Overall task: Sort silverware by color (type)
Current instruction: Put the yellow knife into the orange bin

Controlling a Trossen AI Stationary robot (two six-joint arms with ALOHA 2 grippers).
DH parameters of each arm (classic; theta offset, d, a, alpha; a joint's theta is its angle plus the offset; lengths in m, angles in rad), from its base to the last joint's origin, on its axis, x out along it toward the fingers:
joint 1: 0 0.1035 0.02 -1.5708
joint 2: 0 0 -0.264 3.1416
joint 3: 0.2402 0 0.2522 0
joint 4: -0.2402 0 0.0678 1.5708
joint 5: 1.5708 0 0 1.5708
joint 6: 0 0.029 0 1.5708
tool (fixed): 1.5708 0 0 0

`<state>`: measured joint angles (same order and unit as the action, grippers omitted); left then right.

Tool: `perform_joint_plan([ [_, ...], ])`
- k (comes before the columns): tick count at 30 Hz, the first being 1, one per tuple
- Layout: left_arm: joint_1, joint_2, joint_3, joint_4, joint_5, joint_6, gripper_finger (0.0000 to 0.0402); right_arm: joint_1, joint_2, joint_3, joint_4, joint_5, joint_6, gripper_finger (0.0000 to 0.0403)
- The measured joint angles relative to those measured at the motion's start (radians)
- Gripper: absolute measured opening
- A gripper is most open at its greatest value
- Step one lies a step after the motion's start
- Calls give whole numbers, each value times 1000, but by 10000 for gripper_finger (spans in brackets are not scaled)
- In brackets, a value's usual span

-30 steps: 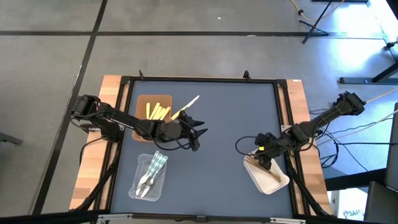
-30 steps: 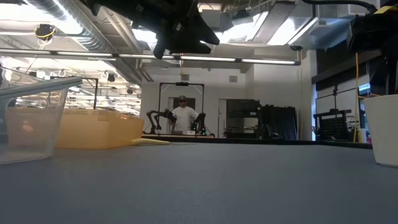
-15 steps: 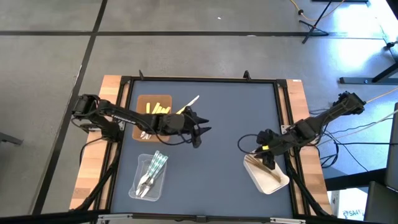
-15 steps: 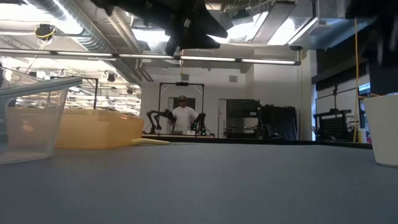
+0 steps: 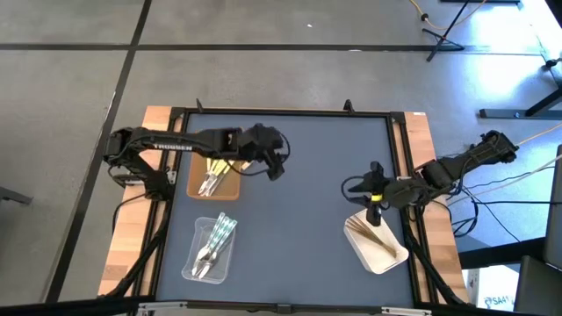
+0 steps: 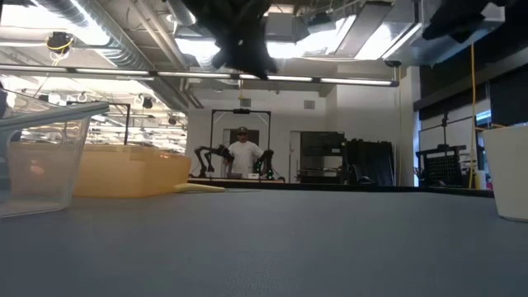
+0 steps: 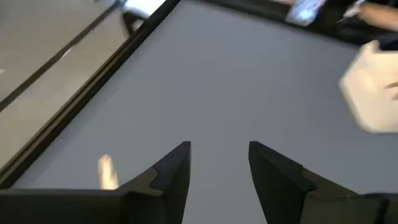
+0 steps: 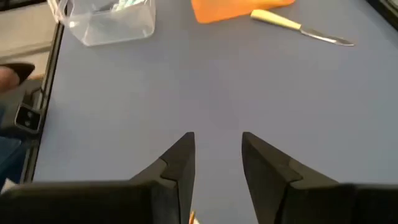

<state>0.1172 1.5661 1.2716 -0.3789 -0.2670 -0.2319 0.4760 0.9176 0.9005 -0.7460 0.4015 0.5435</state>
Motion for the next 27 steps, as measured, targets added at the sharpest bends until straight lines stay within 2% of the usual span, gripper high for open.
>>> perform_joint_plan([
  [4,75,0,19,-135,11,0,157,-66,5,0,35,-34,-77,118],
  [11,235,0,20,-287,129,-1,157,-193,10,0,118,-116,-215,117],
  [14,298,0,20,-301,169,4,157,-243,24,0,150,-163,-267,117],
  [21,417,70,21,-297,340,75,157,-346,101,0,231,-281,-354,117],
  [27,442,188,21,-328,357,99,157,-414,194,0,282,-372,-370,117],
])
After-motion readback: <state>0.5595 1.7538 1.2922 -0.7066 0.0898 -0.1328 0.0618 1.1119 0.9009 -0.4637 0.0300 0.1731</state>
